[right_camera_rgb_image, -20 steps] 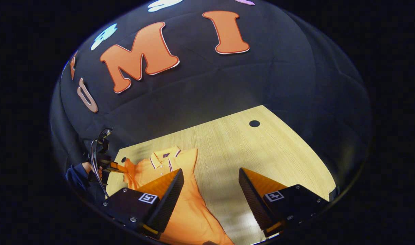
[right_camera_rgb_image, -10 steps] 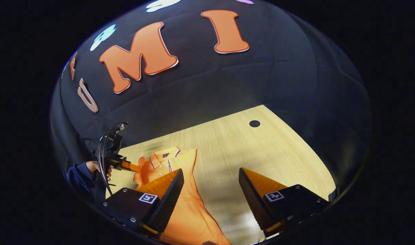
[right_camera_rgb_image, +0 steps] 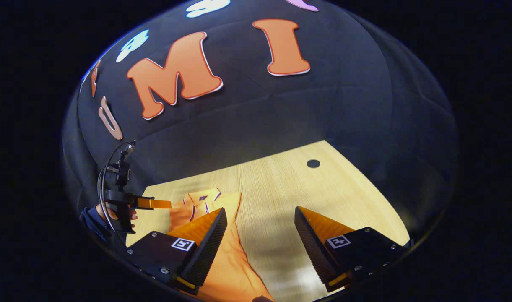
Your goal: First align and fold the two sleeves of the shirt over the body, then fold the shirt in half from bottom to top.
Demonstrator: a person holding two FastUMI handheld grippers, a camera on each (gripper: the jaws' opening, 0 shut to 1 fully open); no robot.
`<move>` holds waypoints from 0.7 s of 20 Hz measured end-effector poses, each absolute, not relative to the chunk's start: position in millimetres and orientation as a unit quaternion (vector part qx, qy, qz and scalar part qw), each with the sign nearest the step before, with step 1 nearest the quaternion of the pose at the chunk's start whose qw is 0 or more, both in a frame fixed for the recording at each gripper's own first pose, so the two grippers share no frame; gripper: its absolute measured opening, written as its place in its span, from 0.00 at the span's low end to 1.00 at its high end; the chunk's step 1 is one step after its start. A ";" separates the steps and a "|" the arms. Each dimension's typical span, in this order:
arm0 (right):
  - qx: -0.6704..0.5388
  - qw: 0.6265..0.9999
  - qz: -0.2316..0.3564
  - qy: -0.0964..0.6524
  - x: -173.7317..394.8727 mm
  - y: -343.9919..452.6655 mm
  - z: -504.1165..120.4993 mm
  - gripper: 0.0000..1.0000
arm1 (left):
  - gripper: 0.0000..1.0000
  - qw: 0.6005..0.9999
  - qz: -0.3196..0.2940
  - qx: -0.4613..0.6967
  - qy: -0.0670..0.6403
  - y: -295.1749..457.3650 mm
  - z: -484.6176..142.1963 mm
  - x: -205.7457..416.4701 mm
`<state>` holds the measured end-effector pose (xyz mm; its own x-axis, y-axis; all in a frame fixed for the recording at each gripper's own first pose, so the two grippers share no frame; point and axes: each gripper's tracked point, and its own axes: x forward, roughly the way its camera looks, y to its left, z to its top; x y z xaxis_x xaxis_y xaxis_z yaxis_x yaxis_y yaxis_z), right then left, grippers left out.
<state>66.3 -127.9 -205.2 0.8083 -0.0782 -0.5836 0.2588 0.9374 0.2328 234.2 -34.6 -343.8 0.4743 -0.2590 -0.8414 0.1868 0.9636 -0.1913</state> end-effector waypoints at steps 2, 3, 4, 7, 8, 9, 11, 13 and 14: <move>0.125 0.955 -0.080 0.258 73.5 -125.6 -182.8 0.99 | 0.98 0.880 -0.117 -0.033 0.459 -27.9 -321.1 231.8; 0.112 0.960 -0.075 0.245 74.2 -123.3 -173.8 0.98 | 0.98 0.891 -0.111 -0.033 0.439 -25.5 -309.3 229.0; 0.099 0.965 -0.069 0.232 76.5 -121.4 -166.0 0.98 | 0.98 0.902 -0.107 -0.034 0.416 -23.3 -296.0 224.6; 0.075 0.977 -0.042 0.193 80.1 -106.5 -144.7 0.98 | 0.97 0.931 -0.091 -0.028 0.352 -13.5 -252.8 209.6; 0.069 0.981 -0.036 0.177 80.5 -101.8 -137.0 0.99 | 0.98 0.941 -0.083 -0.023 0.327 -10.2 -242.6 205.6; 0.063 0.985 -0.029 0.158 78.3 -100.1 -130.1 0.99 | 0.98 0.949 -0.074 -0.020 0.306 -6.8 -232.0 201.6; 0.046 0.991 -0.015 0.124 80.1 -94.5 -115.0 0.98 | 0.97 0.961 -0.054 -0.028 0.269 1.3 -209.2 190.6; 0.034 0.993 -0.003 0.111 76.0 -91.5 -108.7 0.97 | 0.97 0.974 -0.035 -0.036 0.222 10.1 -190.2 176.2; 0.034 0.994 0.004 0.108 74.6 -88.9 -108.0 0.97 | 0.97 0.980 -0.025 -0.031 0.196 15.1 -175.0 166.5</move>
<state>74.6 -88.9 -108.0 0.9766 0.0162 -0.2146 -0.0017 0.9977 0.0676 166.5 15.1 -175.0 0.9221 -0.0611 -0.3820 0.0369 0.9968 -0.0703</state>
